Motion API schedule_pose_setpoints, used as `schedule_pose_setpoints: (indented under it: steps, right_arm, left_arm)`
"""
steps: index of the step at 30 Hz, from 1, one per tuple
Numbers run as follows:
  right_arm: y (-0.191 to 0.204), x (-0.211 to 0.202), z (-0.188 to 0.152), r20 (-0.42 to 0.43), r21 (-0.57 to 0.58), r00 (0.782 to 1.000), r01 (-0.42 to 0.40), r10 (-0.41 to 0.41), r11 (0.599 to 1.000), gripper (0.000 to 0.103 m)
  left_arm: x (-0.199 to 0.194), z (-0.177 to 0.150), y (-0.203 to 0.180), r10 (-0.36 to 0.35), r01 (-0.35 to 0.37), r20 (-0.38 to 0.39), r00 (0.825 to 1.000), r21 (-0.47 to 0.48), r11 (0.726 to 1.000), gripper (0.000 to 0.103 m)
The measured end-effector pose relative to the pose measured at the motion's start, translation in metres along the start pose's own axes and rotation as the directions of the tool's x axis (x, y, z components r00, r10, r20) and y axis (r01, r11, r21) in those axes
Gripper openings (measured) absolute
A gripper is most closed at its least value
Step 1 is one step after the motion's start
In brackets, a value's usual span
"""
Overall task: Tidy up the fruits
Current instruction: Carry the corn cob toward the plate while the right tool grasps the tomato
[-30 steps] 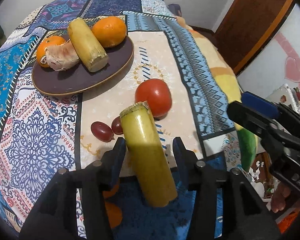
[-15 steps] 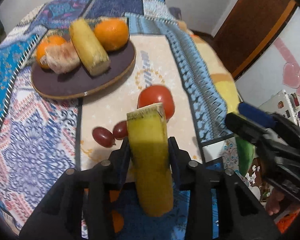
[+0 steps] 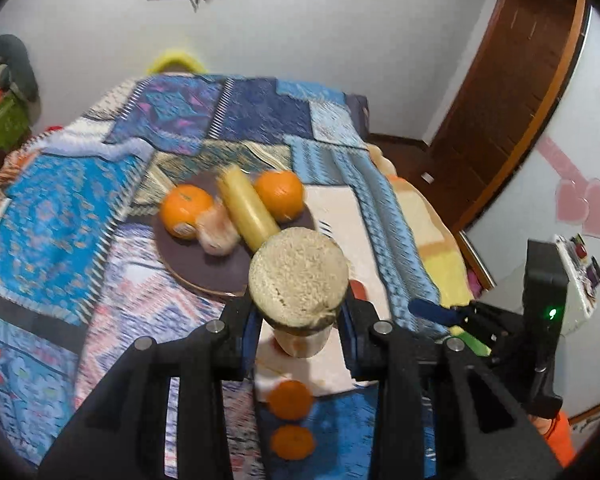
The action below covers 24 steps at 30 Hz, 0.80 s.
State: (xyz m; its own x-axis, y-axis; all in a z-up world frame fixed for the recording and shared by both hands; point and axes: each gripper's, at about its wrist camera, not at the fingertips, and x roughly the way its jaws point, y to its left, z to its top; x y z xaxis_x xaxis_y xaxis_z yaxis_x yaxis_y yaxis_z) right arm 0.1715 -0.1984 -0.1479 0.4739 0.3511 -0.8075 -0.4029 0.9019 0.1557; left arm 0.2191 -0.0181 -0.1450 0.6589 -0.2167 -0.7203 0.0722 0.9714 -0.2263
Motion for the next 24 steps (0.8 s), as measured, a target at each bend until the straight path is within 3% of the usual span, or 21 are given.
schedule_pose_setpoints:
  steps: [10,24]
  right_arm:
    - [0.004,0.034,0.01,-0.054,0.005,0.998,-0.011,0.012,1.0,0.044]
    - [0.01,0.055,0.024,-0.063,-0.024,0.998,-0.006,0.005,1.0,0.047]
  left_arm:
    - [0.006,0.0,0.057,0.088,-0.089,-0.021,0.996,-0.044,0.995,0.034]
    - [0.027,0.009,0.079,0.129,-0.13,-0.03,0.991,-0.03,0.991,0.034]
